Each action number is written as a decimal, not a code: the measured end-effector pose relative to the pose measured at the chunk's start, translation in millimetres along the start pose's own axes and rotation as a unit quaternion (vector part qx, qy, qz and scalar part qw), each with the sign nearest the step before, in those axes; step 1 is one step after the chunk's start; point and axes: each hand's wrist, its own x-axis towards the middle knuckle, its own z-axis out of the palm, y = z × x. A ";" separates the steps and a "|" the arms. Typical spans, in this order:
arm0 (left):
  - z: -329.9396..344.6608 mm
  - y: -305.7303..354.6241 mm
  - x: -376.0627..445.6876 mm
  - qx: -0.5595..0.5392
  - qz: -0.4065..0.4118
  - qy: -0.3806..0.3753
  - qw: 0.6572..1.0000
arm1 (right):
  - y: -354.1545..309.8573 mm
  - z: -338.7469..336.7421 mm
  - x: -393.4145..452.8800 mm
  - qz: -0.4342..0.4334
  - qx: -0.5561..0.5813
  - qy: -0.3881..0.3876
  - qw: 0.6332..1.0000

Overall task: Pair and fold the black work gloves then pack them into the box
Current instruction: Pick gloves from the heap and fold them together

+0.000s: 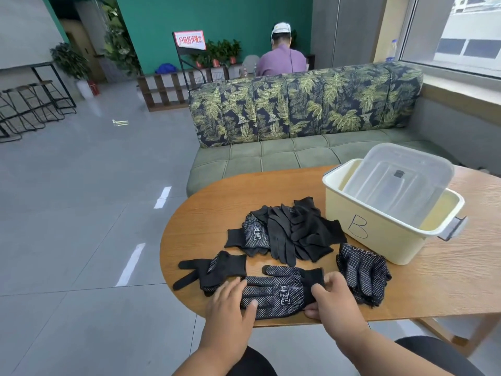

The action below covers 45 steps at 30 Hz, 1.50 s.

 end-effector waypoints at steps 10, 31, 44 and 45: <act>-2.4 -4.1 9.8 0.032 -0.035 0.069 0.997 | 13.6 4.5 -8.2 -0.124 -0.203 -0.002 0.971; -7.5 -5.0 24.6 0.004 -0.060 0.087 0.994 | 21.8 2.3 9.7 -0.093 -0.227 -0.003 0.970; -8.4 1.0 16.5 0.041 -0.022 0.072 0.996 | 27.9 1.1 15.2 -0.078 -0.211 -0.007 0.974; -6.5 4.2 12.7 0.048 -0.004 0.057 0.997 | 28.1 1.1 14.9 -0.080 -0.216 -0.007 0.973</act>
